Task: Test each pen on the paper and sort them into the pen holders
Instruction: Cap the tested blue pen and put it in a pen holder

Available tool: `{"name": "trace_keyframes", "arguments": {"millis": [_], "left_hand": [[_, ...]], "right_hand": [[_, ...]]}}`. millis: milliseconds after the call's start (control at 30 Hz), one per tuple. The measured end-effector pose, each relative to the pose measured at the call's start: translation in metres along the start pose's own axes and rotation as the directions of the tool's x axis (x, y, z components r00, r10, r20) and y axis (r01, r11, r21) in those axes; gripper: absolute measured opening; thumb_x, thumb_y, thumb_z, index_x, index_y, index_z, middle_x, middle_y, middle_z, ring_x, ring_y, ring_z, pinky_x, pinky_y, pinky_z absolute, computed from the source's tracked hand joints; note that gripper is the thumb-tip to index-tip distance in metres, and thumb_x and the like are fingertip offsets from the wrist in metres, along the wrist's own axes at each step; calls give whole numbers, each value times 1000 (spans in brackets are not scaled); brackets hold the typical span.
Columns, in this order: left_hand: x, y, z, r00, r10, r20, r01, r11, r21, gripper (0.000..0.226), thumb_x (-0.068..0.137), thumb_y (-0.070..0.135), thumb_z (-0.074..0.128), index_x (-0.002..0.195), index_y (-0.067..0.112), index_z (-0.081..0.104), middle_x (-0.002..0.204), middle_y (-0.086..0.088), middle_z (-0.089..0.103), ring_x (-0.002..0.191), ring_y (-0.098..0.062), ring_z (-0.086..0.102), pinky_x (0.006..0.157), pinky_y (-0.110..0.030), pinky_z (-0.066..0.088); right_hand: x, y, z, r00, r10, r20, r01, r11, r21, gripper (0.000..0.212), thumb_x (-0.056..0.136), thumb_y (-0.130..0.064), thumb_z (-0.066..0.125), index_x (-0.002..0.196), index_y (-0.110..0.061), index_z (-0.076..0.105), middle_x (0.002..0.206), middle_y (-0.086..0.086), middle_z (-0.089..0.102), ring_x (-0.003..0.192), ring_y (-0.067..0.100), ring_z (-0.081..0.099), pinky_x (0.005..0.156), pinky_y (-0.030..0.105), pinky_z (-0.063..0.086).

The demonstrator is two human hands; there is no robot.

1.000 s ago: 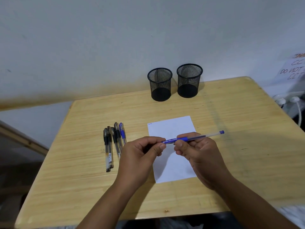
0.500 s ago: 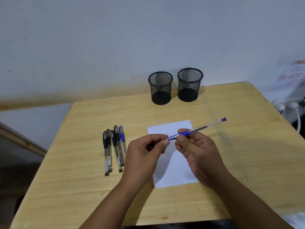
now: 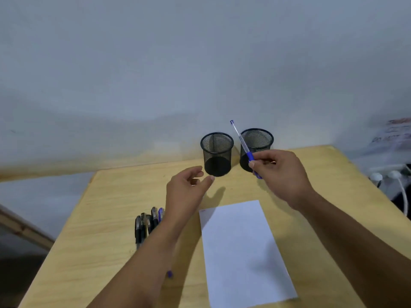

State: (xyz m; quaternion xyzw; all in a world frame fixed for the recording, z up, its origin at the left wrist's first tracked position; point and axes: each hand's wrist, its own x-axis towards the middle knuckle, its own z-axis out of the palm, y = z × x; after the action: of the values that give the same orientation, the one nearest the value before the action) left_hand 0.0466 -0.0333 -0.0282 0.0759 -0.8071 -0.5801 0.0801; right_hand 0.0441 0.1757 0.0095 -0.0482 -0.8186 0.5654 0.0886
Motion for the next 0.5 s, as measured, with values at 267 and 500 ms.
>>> {"name": "trace_keyframes", "arguments": {"millis": [267, 500], "left_hand": [[67, 6, 26, 1000, 15, -14, -12, 983, 181, 86, 69, 43, 85, 142, 16, 48, 130, 5, 59, 102, -10, 58, 85, -23, 44], [79, 8, 27, 996, 86, 36, -91, 982, 167, 50, 66, 40, 86, 111, 31, 67, 93, 23, 66, 76, -4, 59, 62, -7, 44]], "right_hand": [[65, -28, 5, 973, -187, 133, 227, 869, -441, 16, 90, -20, 62, 83, -17, 77, 75, -1, 71, 71, 15, 61, 55, 13, 40], [88, -37, 35, 944, -211, 254, 320, 775, -546, 13, 88, -21, 67, 85, -16, 79, 81, 4, 73, 81, 20, 64, 60, 26, 45]]}}
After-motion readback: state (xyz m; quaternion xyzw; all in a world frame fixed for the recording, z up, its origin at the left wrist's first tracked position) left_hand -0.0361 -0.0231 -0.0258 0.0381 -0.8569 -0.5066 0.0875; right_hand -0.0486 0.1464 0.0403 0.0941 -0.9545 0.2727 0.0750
